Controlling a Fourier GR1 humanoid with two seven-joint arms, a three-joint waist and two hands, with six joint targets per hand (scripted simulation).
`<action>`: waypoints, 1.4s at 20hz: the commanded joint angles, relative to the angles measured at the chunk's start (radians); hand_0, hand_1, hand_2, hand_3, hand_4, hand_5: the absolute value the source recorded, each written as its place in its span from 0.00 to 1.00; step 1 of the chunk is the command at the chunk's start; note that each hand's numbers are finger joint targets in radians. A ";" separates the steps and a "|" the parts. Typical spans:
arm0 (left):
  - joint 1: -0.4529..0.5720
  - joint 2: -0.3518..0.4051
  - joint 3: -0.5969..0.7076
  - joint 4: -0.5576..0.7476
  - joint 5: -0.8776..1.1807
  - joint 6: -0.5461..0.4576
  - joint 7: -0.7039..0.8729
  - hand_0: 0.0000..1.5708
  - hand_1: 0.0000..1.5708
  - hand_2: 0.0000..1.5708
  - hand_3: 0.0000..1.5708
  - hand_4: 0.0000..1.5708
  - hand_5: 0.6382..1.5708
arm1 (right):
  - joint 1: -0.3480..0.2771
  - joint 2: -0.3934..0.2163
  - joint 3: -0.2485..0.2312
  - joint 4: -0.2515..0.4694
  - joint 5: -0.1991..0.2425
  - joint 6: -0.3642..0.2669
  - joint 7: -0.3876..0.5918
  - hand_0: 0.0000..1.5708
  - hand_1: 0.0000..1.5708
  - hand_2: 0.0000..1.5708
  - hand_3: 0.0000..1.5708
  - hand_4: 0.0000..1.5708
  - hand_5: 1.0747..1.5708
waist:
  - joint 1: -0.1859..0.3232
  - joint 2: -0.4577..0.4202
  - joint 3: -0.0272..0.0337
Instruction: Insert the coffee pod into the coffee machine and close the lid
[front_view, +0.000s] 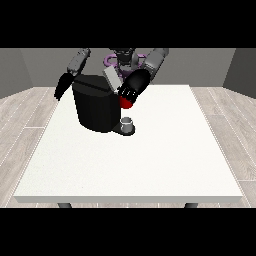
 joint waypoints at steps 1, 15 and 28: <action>-0.039 -0.046 0.015 0.002 0.001 0.050 0.042 0.78 0.78 0.76 0.60 0.00 1.00 | -0.037 0.025 0.016 0.006 0.014 -0.022 0.029 0.00 0.00 0.00 0.00 0.00 1.00 | -0.011 0.014 -0.0005; -0.043 0.017 -0.024 -0.025 -0.065 0.069 -0.054 0.52 0.52 0.58 0.42 0.00 1.00 | -0.048 -0.017 -0.010 0.029 0.012 -0.004 -0.015 0.00 0.00 0.00 0.00 0.07 1.00 | -0.001 0.045 -0.0001; -0.016 0.015 -0.022 -0.009 -0.096 0.103 -0.062 0.00 0.00 0.27 0.21 0.00 1.00 | -0.064 -0.019 -0.017 0.044 0.019 -0.014 0.016 0.00 0.00 0.00 0.00 0.10 1.00 | 0.021 0.029 -0.0003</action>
